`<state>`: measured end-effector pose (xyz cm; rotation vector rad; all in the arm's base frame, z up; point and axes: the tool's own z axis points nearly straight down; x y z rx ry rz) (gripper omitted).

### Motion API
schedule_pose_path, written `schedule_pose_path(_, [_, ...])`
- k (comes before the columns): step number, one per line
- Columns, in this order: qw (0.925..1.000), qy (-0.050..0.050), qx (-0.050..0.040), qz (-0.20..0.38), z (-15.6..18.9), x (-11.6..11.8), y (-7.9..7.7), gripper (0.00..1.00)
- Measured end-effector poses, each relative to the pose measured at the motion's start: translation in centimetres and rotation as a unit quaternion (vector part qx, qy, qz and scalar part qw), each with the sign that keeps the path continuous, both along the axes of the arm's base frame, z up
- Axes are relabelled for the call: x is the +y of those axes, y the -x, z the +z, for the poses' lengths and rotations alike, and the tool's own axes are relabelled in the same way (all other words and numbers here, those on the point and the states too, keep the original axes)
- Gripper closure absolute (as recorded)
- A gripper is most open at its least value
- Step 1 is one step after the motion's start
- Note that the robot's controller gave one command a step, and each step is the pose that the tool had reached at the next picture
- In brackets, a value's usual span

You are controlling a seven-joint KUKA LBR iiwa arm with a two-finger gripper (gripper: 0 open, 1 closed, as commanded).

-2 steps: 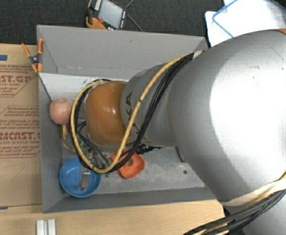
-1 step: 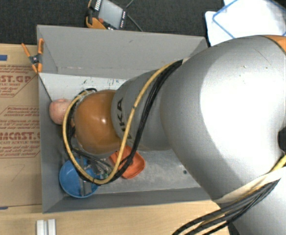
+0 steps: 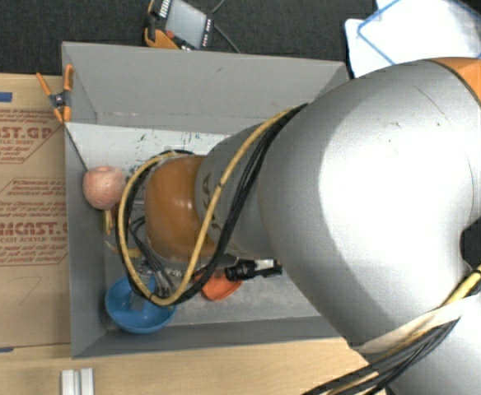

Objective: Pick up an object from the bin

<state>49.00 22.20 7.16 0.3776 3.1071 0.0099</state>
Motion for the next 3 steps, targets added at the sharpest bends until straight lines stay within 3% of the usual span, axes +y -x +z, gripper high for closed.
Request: schedule_pose_path(3, [1.0000, 0.000, 0.0006, 0.001, 3.0, 0.1, 0.1, 1.00])
